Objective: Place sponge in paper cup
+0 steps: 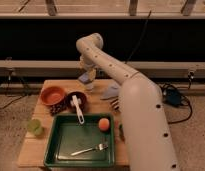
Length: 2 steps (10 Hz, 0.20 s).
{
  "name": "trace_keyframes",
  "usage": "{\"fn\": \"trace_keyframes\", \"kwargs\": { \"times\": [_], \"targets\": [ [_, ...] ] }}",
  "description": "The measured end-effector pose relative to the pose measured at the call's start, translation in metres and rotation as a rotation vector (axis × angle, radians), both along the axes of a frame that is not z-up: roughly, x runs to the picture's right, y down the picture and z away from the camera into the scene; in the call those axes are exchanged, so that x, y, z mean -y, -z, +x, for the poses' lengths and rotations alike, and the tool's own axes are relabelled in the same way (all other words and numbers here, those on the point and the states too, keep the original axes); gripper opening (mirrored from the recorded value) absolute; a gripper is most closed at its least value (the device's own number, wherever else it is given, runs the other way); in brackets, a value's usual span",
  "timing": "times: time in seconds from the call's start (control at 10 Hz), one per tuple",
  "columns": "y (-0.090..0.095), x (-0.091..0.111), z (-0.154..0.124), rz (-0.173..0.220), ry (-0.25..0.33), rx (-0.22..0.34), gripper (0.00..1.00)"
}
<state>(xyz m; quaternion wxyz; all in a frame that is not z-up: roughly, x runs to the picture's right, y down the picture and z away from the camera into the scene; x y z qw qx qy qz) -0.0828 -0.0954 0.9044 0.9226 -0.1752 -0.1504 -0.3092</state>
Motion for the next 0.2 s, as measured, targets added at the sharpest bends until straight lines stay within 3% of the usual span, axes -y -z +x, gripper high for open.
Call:
{"fn": "trace_keyframes", "kwargs": {
  "times": [0.2],
  "targets": [
    [-0.0003, 0.0003, 0.0025, 0.001, -0.002, -0.002, 0.80]
  ]
}}
